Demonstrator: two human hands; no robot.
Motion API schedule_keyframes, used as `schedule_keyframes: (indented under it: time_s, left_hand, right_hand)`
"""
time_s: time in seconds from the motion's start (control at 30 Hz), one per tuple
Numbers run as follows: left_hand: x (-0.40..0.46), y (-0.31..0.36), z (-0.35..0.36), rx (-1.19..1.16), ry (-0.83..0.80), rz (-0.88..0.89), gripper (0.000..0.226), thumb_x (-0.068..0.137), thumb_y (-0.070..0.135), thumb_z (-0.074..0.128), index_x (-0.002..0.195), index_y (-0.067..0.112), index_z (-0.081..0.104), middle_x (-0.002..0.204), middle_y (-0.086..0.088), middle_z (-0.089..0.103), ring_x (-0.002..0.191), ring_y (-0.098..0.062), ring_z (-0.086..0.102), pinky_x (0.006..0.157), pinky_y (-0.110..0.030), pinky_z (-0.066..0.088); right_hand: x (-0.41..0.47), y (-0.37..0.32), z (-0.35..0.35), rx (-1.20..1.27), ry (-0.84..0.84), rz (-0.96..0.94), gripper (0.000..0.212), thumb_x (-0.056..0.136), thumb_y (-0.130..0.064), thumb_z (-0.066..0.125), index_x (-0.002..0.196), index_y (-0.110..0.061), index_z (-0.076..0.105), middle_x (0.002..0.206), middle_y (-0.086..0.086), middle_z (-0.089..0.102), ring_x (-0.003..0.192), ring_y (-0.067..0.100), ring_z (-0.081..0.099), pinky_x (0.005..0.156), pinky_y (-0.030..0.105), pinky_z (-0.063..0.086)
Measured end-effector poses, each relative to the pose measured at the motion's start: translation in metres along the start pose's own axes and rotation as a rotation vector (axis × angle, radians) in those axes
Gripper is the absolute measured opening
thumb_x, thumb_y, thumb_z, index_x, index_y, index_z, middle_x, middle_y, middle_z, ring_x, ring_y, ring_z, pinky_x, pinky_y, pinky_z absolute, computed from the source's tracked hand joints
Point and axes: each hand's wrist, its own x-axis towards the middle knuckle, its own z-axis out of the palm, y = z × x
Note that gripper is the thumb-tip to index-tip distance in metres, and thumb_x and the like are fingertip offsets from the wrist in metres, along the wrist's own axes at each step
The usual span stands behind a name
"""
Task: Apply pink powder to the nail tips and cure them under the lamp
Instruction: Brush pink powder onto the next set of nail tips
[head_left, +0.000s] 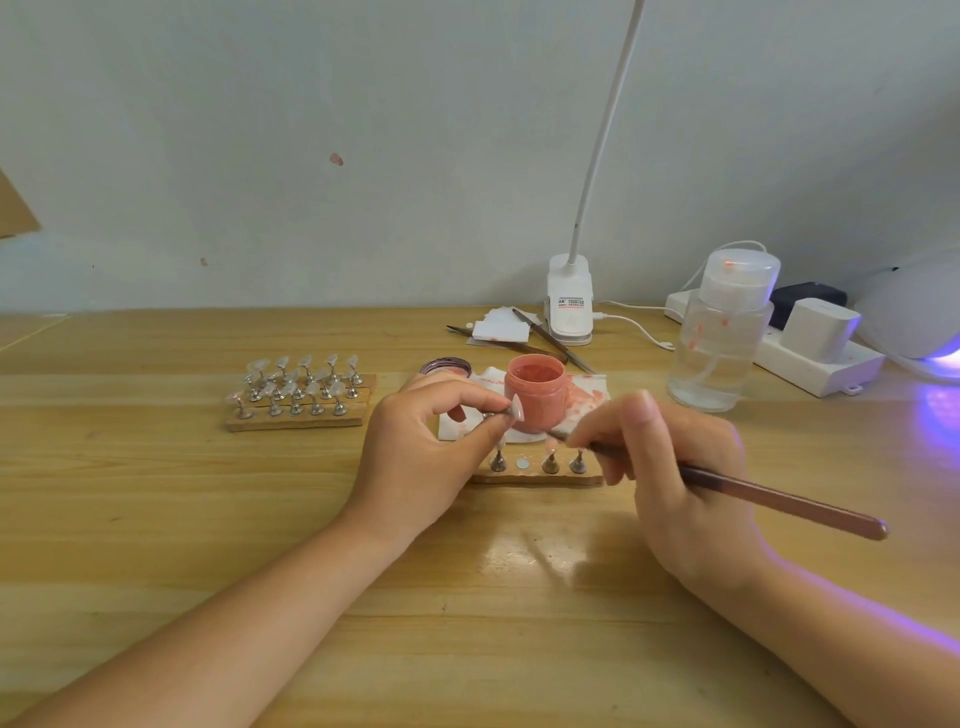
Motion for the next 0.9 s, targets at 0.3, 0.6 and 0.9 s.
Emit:
schedule_keyframes:
  time_s: [0.3, 0.6, 0.9]
  left_hand:
    - [0.0007, 0.0017, -0.0010, 0.016, -0.001, 0.005, 0.034, 0.070, 0.003, 0.075, 0.070, 0.035, 0.063, 0.067, 0.020, 0.059, 0.072, 0.006, 0.050, 0.070, -0.006, 0.037]
    - [0.0006, 0.0013, -0.0002, 0.009, 0.001, -0.012, 0.034, 0.069, 0.001, 0.075, 0.069, 0.033, 0.063, 0.069, 0.019, 0.059, 0.072, 0.007, 0.050, 0.068, -0.006, 0.037]
    - [0.0004, 0.0002, -0.0004, 0.002, 0.005, -0.022, 0.036, 0.069, -0.001, 0.074, 0.067, 0.033, 0.063, 0.067, 0.019, 0.059, 0.072, 0.006, 0.050, 0.068, -0.005, 0.036]
  right_hand:
    - [0.0026, -0.0001, 0.0019, -0.188, -0.052, -0.036, 0.017, 0.085, -0.024, 0.054, 0.078, -0.013, 0.064, 0.074, -0.012, 0.062, 0.066, 0.004, 0.056, 0.063, 0.018, 0.045]
    - [-0.0009, 0.0042, 0.0025, -0.214, -0.080, -0.062, 0.048, 0.096, -0.037, 0.036, 0.071, -0.010, 0.067, 0.065, 0.000, 0.062, 0.063, 0.009, 0.056, 0.060, 0.024, 0.043]
    - [-0.0008, 0.0059, 0.0040, -0.159, -0.049, -0.058, 0.054, 0.097, -0.039, 0.031, 0.068, -0.009, 0.066, 0.067, -0.013, 0.060, 0.064, 0.000, 0.054, 0.061, 0.017, 0.041]
